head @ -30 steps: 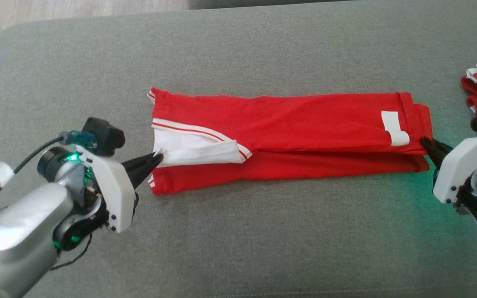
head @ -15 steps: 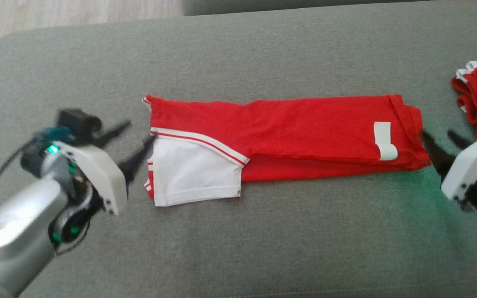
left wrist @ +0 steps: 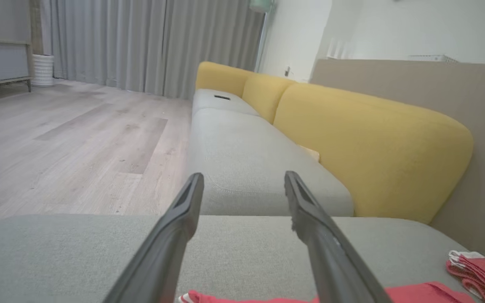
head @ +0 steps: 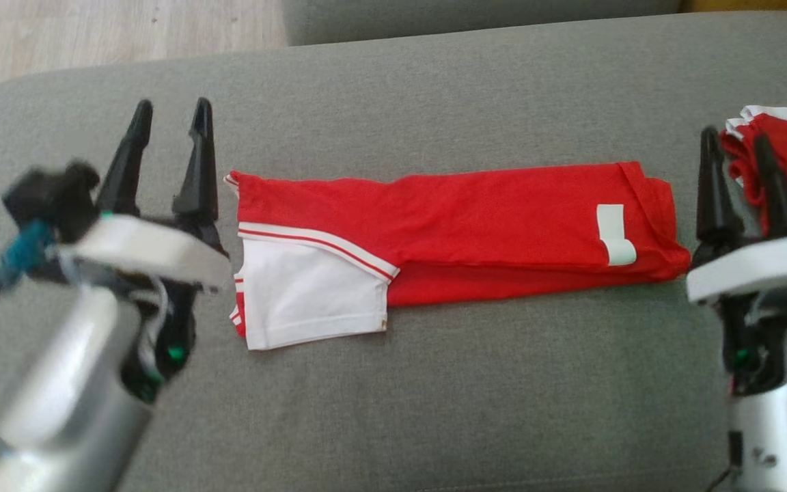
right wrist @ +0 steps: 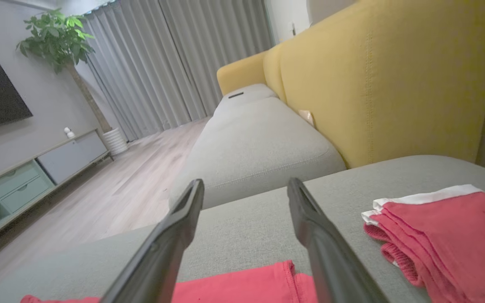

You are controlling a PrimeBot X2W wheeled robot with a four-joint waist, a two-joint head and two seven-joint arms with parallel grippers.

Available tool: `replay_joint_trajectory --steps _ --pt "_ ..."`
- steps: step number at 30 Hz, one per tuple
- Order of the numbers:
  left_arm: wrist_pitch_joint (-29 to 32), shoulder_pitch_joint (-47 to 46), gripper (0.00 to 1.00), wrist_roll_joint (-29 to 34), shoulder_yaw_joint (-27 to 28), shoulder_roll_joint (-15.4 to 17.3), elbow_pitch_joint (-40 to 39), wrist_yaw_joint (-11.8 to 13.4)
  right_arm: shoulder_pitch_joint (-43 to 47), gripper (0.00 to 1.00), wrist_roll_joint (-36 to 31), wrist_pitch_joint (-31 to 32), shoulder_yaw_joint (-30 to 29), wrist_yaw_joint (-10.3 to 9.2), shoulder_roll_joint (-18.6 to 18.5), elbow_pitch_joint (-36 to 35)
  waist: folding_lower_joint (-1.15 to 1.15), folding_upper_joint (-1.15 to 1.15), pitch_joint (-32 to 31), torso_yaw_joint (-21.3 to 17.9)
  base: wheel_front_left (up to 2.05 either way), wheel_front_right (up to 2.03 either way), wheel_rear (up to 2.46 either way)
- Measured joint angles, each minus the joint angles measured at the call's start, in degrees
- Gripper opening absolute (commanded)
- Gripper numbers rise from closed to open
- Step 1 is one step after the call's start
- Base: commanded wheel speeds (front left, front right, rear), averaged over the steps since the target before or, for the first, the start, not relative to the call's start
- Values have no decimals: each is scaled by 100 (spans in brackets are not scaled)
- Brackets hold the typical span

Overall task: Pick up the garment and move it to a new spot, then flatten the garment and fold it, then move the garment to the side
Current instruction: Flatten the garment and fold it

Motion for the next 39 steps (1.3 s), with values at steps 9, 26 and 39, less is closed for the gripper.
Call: replay_joint_trajectory --steps 9,26,39 --pt "-11 1899 100 1658 1510 -1522 -110 -693 404 100 -614 -1745 358 0 113 894 0 0 -119 -90 0 0 0" --pt "-11 2111 100 2657 2359 -2134 -20 -1812 306 100 -889 -1968 -8 0 140 1995 0 0 112 134 0 0 0" --pt "-11 2056 100 2587 2185 -2142 40 -1814 -583 100 -1121 -1774 -557 0 140 3974 0 0 318 370 0 0 0"
